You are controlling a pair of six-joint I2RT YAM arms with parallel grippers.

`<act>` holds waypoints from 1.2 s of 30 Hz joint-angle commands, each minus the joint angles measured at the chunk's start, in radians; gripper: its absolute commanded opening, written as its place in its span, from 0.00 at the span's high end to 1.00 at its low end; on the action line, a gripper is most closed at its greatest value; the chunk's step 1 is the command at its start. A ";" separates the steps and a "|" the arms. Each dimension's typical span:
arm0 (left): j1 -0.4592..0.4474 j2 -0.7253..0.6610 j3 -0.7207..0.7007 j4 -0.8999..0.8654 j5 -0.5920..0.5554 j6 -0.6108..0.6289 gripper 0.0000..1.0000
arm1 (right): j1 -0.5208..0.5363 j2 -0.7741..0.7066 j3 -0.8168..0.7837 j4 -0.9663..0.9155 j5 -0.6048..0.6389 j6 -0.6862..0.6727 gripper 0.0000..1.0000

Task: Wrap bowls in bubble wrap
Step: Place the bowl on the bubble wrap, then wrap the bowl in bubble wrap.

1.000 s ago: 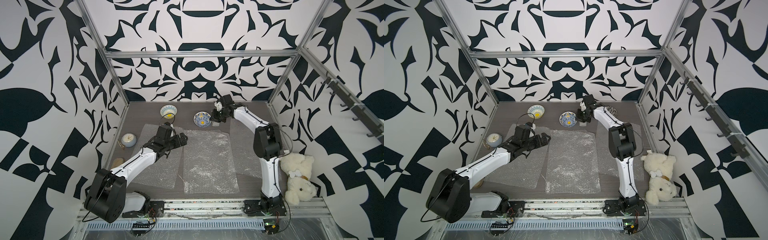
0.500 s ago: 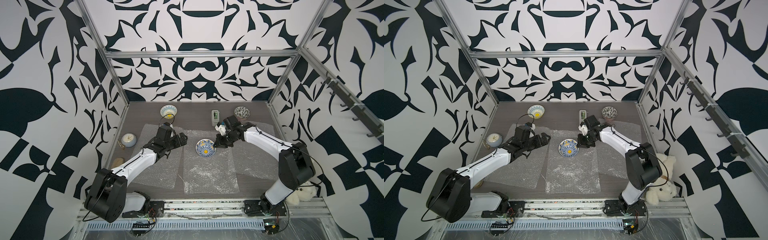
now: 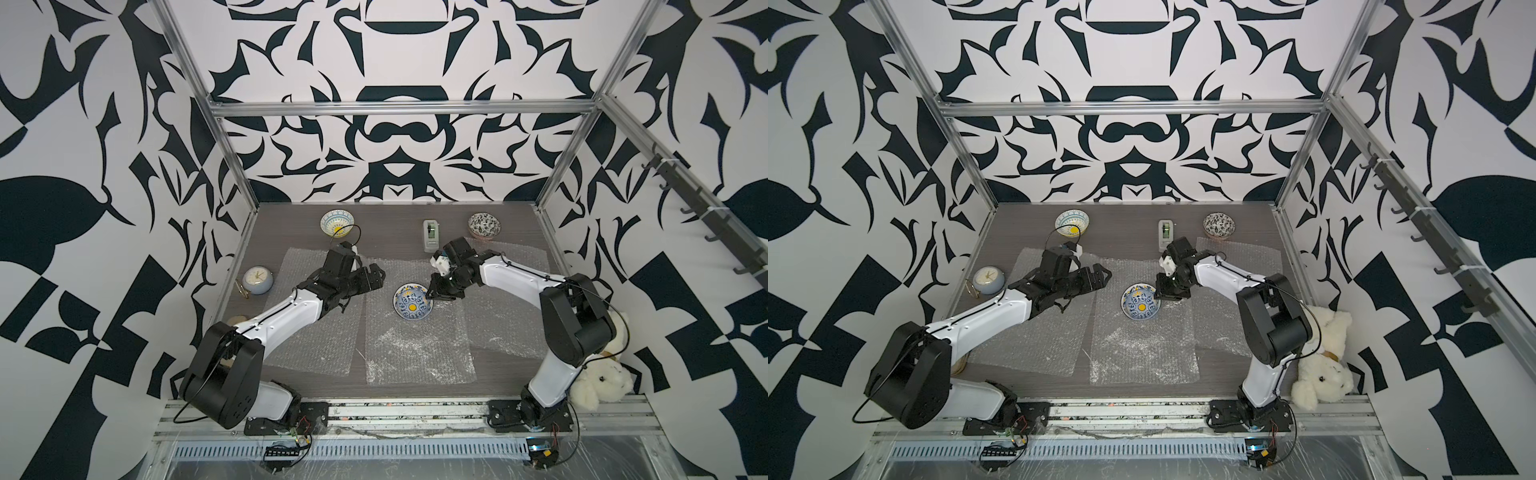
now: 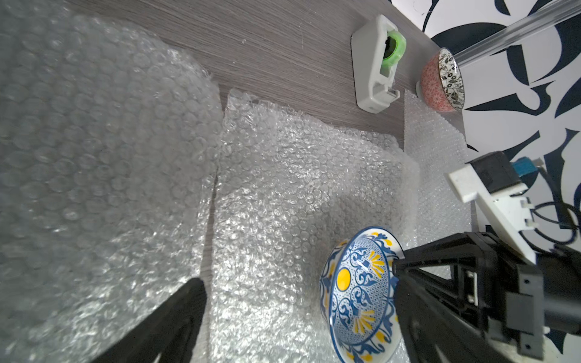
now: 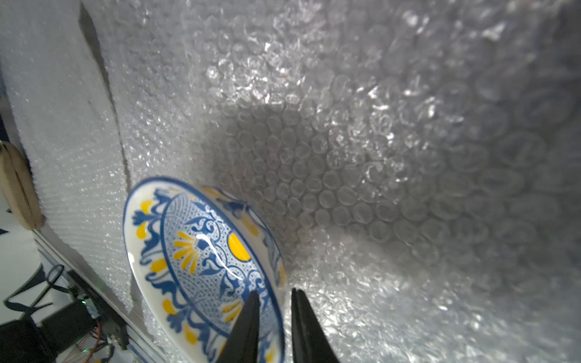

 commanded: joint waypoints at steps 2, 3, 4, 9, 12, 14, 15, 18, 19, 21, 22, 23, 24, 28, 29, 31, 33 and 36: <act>-0.039 -0.020 -0.007 -0.023 0.005 0.006 0.07 | -0.022 -0.082 0.035 -0.005 0.014 -0.020 0.59; -0.053 -0.025 -0.011 -0.034 0.005 0.007 0.07 | -0.038 -0.097 0.034 -0.005 0.010 -0.020 0.58; -0.066 -0.029 -0.013 -0.046 0.005 0.008 0.08 | -0.060 -0.111 0.035 -0.005 0.007 -0.019 0.57; -0.142 -0.049 -0.032 -0.074 0.002 0.003 0.14 | -0.241 -0.127 0.021 0.017 -0.003 -0.009 0.57; -0.170 -0.038 -0.044 -0.075 0.009 -0.003 0.16 | -0.325 -0.083 0.023 0.052 -0.020 -0.014 0.57; -0.175 -0.024 -0.046 -0.078 0.020 -0.005 0.20 | -0.357 -0.029 0.044 0.059 -0.046 -0.029 0.57; -0.175 -0.017 -0.046 -0.080 0.023 -0.005 0.20 | -0.368 -0.002 0.056 0.066 -0.064 -0.034 0.57; -0.177 0.009 -0.042 -0.086 0.042 -0.007 0.21 | -0.382 0.099 0.119 0.060 -0.136 -0.049 0.54; -0.177 0.021 -0.038 -0.090 0.049 -0.007 0.22 | -0.383 0.129 0.141 0.062 -0.163 -0.049 0.53; -0.177 0.048 -0.026 -0.096 0.067 -0.011 0.22 | -0.381 0.173 0.170 0.080 -0.204 -0.031 0.49; -0.177 0.060 -0.020 -0.095 0.079 -0.016 0.22 | -0.381 0.193 0.176 0.105 -0.234 -0.012 0.49; -0.178 0.072 -0.015 -0.094 0.087 -0.020 0.23 | -0.382 0.211 0.182 0.125 -0.249 0.003 0.48; -0.181 0.080 -0.012 -0.092 0.090 -0.022 0.23 | -0.382 0.227 0.192 0.128 -0.251 0.009 0.48; -0.184 0.107 -0.004 -0.076 0.097 -0.025 0.24 | -0.379 0.262 0.211 0.168 -0.284 0.023 0.47; -0.184 0.116 -0.002 -0.071 0.098 -0.027 0.24 | -0.380 0.270 0.210 0.186 -0.298 0.035 0.47; -0.184 0.140 0.010 -0.070 0.097 -0.030 0.27 | -0.377 0.291 0.214 0.222 -0.339 0.068 0.47; -0.185 0.162 0.025 -0.067 0.112 -0.031 0.30 | -0.370 0.303 0.223 0.238 -0.356 0.084 0.48; -0.186 0.184 0.049 -0.067 0.128 -0.028 0.32 | -0.357 0.301 0.237 0.234 -0.342 0.083 0.49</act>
